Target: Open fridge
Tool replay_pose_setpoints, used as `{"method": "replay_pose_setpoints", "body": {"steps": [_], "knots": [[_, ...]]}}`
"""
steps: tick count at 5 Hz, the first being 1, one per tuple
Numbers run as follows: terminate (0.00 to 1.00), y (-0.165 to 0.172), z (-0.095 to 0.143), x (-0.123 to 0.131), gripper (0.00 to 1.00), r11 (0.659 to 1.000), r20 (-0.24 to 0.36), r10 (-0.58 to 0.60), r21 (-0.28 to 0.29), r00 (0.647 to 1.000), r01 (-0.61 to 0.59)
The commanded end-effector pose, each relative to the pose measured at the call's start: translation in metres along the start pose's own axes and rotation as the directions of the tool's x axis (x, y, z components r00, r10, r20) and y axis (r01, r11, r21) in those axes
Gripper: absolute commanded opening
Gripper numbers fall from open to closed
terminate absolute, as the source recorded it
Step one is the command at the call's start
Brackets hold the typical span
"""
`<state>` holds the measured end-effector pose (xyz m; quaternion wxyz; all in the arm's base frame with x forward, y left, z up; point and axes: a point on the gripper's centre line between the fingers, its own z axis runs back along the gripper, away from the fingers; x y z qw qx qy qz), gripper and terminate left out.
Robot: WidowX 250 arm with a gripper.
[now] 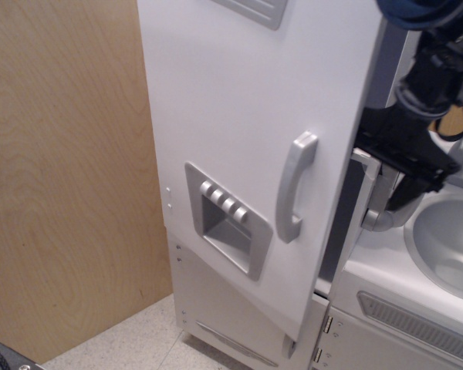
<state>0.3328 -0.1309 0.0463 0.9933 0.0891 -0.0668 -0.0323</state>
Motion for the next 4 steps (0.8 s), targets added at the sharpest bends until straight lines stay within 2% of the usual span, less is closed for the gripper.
{"method": "replay_pose_setpoints", "body": {"steps": [1,3,4], "knots": [[0.0,0.036,0.033,-0.038,1.0,0.999,0.008,0.001,-0.051,1.0,0.0],[0.0,0.076,0.045,-0.091,1.0,0.999,-0.006,0.043,-0.028,0.999,-0.044],[0.0,0.102,0.042,-0.099,1.0,0.998,-0.033,0.064,-0.016,0.997,-0.065]]}}
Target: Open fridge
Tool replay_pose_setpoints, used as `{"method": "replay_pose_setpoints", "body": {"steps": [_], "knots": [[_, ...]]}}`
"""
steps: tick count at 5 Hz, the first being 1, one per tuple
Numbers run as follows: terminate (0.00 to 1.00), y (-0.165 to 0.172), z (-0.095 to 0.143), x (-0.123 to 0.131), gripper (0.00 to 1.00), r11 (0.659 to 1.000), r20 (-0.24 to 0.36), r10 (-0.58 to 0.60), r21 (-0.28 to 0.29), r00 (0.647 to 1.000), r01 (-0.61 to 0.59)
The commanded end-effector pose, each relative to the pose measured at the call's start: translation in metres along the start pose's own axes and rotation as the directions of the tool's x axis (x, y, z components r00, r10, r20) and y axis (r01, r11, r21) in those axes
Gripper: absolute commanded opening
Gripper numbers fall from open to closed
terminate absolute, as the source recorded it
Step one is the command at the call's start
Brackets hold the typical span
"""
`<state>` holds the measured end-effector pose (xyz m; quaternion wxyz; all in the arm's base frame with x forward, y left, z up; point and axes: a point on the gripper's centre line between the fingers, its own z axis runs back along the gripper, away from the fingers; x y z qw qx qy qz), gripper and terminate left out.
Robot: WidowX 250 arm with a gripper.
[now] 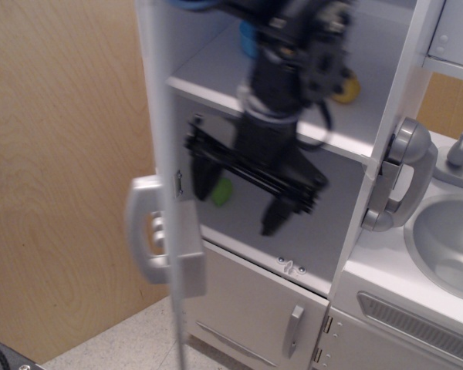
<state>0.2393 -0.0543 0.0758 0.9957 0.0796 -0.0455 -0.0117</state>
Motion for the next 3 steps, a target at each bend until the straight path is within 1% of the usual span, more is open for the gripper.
{"method": "replay_pose_setpoints", "body": {"steps": [1,2,3], "knots": [[0.0,0.066,0.001,0.001,1.0,0.999,0.046,0.039,0.01,0.998,-0.04],[0.0,0.103,-0.014,-0.002,1.0,0.995,0.131,0.052,0.073,0.99,-0.062],[0.0,0.143,-0.027,0.001,1.0,0.994,0.146,0.061,0.084,0.987,-0.074]]}}
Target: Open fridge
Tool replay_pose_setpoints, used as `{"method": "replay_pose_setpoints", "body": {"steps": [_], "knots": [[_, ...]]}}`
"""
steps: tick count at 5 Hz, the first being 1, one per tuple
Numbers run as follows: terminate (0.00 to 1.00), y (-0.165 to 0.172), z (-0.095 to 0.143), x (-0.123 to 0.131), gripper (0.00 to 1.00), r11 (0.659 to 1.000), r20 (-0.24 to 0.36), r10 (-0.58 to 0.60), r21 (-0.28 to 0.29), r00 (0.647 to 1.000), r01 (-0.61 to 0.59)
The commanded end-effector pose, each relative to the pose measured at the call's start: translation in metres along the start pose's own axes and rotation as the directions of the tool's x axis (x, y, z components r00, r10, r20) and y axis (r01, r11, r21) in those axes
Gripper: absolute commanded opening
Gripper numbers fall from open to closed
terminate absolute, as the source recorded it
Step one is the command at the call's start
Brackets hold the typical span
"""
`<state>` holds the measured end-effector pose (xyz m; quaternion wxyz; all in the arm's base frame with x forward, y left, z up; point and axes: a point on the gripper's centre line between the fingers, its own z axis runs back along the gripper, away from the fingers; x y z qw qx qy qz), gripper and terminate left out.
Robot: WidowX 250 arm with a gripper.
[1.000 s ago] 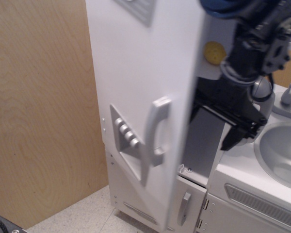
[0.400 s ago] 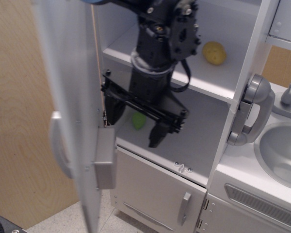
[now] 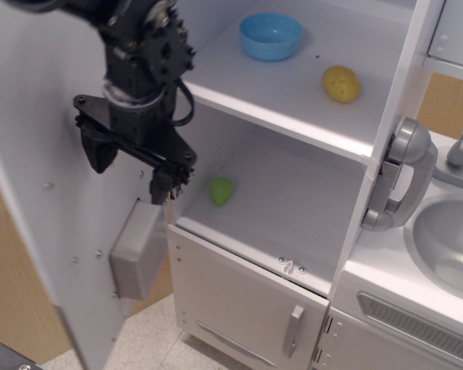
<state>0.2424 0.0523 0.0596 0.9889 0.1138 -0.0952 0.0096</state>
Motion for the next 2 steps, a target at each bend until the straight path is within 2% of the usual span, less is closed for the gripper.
{"method": "replay_pose_setpoints", "body": {"steps": [1,2], "knots": [[0.0,0.0604,-0.0039,0.0089,1.0,0.999,0.007,0.033,-0.001,0.999,-0.033],[1.0,0.0604,-0.0039,0.0089,1.0,0.999,0.007,0.033,-0.001,0.999,-0.033]]}}
